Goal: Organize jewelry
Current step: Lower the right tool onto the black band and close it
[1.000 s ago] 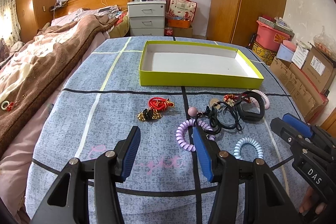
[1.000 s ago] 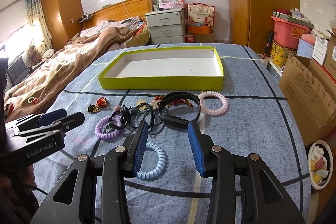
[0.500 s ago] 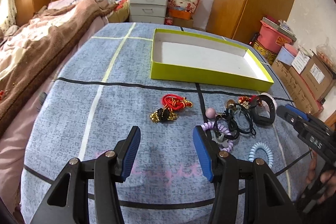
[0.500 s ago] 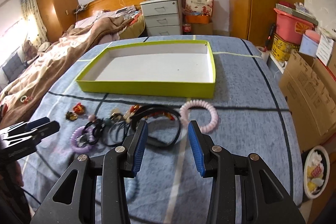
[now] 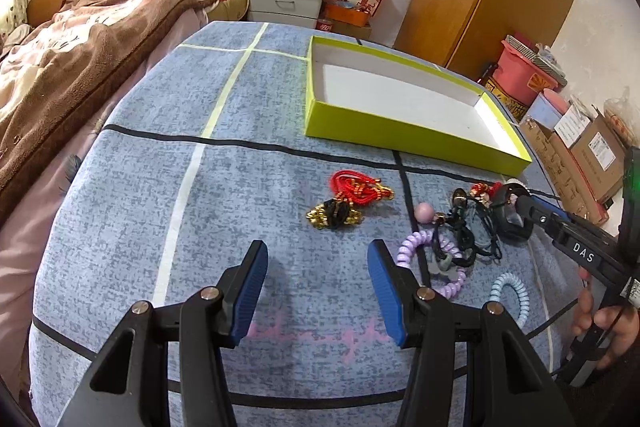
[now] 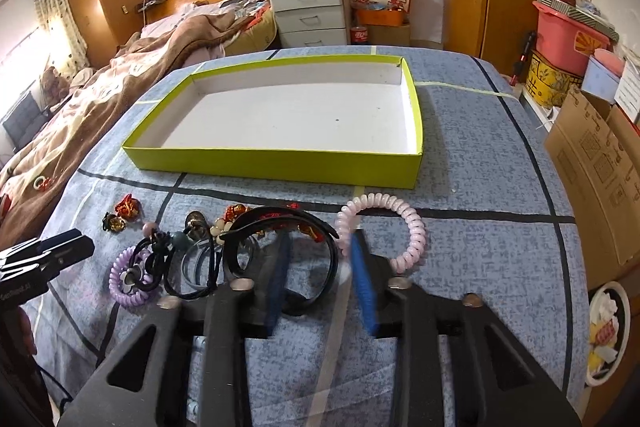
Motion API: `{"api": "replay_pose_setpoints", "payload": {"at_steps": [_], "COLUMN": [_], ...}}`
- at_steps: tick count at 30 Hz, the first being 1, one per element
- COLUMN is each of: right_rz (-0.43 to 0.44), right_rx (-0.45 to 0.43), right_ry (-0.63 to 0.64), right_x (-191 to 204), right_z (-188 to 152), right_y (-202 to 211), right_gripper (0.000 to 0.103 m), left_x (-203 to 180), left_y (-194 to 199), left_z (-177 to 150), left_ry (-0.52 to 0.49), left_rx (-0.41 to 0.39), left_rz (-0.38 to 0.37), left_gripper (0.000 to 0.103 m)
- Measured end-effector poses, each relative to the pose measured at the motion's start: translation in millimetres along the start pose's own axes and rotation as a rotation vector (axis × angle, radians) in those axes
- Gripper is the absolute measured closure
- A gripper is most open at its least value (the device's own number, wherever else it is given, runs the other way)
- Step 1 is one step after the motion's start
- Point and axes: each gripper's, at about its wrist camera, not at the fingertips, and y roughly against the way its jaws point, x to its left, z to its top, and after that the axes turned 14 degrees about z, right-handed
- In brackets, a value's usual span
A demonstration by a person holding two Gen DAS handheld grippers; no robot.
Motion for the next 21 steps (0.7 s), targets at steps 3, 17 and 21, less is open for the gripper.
{"api": "replay_pose_setpoints", "payload": {"at_steps": [3, 17, 21], "right_rz": [0.001, 0.057, 0.068], "right_rx": [0.01, -0.08, -0.102], "right_ry": [-0.013, -0.083, -0.101], "right_x": [-3, -11, -12], "right_z": [0, 5, 5], "right_y": [-3, 17, 24], "right_gripper": [0.089, 0.095, 0.095], "left_x": [2, -4, -7], "left_y": [-2, -16, -20], "left_z": [1, 15, 18], "left_ry": [0.001, -0.028, -0.038], "left_rx": [0.007, 0.02, 0.014], "left_rz": [-0.008, -0.02, -0.007], "left_gripper": [0.049, 0.049, 0.049]}}
